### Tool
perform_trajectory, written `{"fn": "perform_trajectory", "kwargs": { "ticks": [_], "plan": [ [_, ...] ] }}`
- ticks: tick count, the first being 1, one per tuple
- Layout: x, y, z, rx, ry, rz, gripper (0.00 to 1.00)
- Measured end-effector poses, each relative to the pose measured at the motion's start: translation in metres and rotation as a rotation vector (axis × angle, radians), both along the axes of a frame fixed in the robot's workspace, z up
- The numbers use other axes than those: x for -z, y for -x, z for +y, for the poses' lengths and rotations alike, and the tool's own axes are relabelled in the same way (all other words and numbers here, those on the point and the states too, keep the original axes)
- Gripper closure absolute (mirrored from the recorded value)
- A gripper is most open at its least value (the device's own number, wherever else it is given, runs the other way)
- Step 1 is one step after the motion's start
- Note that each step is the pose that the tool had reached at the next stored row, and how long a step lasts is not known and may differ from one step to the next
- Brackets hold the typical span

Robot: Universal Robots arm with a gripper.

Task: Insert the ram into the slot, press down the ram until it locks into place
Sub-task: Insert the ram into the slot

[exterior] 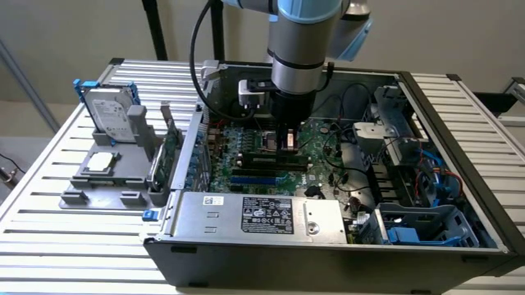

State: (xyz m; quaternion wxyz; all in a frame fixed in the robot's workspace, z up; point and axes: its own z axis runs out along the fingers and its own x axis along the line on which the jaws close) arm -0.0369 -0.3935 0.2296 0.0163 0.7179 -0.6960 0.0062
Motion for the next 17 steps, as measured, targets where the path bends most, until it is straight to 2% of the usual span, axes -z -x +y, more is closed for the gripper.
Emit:
{"fn": "perform_trajectory", "kwargs": {
  "ticks": [3, 17],
  "plan": [
    [0.0001, 0.0000, 0.0004, 0.000, 0.0034, -0.0004, 0.87],
    [0.0027, 0.0002, 0.0035, 0.000, 0.0116, -0.0031, 0.87]
  ]
}}
